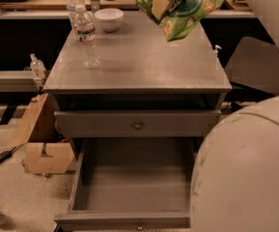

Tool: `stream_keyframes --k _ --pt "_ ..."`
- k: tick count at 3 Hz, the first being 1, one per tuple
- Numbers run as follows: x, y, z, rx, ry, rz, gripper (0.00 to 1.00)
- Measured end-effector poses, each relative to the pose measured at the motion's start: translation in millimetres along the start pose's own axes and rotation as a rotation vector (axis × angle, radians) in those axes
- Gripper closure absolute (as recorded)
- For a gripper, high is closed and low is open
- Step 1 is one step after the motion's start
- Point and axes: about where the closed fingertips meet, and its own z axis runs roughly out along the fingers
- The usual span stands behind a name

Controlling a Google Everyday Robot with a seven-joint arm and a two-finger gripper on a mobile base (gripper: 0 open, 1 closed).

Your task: Place green rice chip bag into middle drawer

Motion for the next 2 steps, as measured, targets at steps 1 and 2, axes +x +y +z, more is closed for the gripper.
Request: stream_keyframes --k 1,2 --pt "28.2 -0.7 -67.4 0.031 -0.033 0.131 1.00" --pt "65.2 1.3 -133.8 0.058 -0.171 0.321 1.00"
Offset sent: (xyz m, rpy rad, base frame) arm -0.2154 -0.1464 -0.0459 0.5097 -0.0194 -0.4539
